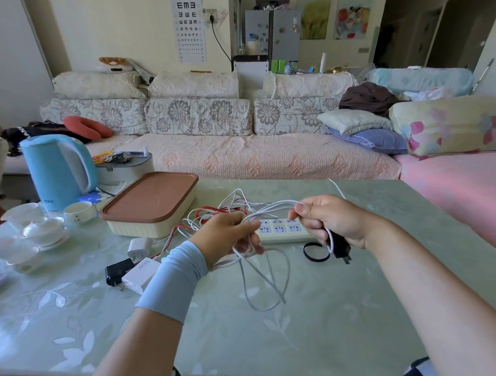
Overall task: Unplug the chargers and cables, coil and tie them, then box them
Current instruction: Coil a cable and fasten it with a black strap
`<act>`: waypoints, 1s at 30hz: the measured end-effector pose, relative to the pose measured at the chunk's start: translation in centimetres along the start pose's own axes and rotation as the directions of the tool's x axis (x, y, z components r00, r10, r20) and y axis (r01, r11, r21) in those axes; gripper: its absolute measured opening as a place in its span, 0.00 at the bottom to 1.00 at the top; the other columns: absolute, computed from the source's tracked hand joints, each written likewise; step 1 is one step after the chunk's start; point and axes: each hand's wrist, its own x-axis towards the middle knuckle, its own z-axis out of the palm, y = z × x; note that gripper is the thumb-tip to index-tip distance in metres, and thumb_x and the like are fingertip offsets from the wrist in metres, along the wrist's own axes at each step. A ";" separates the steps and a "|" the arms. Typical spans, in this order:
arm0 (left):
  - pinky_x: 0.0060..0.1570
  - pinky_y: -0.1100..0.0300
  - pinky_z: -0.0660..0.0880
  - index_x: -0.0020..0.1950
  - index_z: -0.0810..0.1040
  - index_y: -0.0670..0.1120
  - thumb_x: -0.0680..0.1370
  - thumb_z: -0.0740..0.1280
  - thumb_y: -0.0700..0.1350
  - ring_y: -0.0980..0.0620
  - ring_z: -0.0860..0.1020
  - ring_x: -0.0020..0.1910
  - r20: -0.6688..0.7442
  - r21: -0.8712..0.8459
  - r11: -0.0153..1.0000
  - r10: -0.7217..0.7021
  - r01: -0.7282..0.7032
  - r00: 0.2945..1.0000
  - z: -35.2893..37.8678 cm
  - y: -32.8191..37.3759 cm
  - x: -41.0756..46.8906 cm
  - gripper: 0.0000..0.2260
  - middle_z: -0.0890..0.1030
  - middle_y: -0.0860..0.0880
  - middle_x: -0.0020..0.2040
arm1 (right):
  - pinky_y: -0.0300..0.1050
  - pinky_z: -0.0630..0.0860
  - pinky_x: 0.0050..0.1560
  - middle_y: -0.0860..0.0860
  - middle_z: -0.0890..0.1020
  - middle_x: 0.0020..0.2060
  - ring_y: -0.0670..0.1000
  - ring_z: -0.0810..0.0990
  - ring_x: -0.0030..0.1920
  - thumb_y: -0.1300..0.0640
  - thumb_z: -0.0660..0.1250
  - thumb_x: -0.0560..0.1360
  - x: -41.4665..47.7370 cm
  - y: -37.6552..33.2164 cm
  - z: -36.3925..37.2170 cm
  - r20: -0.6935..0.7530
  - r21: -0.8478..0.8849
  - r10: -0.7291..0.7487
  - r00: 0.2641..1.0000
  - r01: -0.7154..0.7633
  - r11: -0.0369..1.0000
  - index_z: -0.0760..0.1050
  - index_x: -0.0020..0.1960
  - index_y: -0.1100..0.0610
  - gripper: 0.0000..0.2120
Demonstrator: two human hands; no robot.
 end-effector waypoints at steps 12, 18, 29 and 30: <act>0.27 0.64 0.68 0.42 0.75 0.41 0.82 0.60 0.43 0.55 0.66 0.22 -0.002 -0.153 0.988 -0.016 0.016 1.000 -0.1 -1.1 -0.5 0.11 0.67 0.50 0.26 | 0.38 0.74 0.32 0.48 0.76 0.26 0.49 0.75 0.28 0.66 0.53 0.83 0.0 0.2 2.2 0.075 -0.357 0.095 0.993 -0.062 0.932 0.77 0.58 0.59 0.14; 0.43 0.60 0.74 0.37 0.81 0.54 0.71 0.74 0.55 0.58 0.74 0.33 0.030 0.627 0.774 -0.143 0.093 0.989 -0.1 -1.4 0.5 0.07 0.78 0.59 0.32 | 0.38 0.66 0.23 0.47 0.59 0.24 0.45 0.58 0.20 0.66 0.54 0.81 0.0 -0.9 0.5 -0.135 0.102 0.072 0.988 -0.058 0.993 0.77 0.50 0.62 0.13; 0.24 0.63 0.68 0.40 0.71 0.44 0.84 0.55 0.46 0.51 0.73 0.24 0.087 -0.334 0.936 -0.088 0.112 0.992 2.3 -0.7 -0.4 0.14 0.79 0.45 0.31 | 0.39 0.64 0.25 0.49 0.55 0.25 0.47 0.56 0.20 0.51 0.66 0.77 0.0 -0.5 2.7 -0.093 0.116 0.123 0.988 -0.112 0.987 0.80 0.52 0.63 0.15; 0.22 0.65 0.67 0.40 0.70 0.44 0.84 0.55 0.46 0.51 0.72 0.23 0.072 -0.379 0.919 -0.088 0.109 0.993 2.4 -0.6 -0.3 0.14 0.79 0.45 0.31 | 0.39 0.64 0.26 0.49 0.55 0.26 0.47 0.56 0.21 0.47 0.69 0.76 0.1 -0.6 3.1 -0.089 0.106 0.098 0.991 -0.089 0.990 0.81 0.53 0.63 0.19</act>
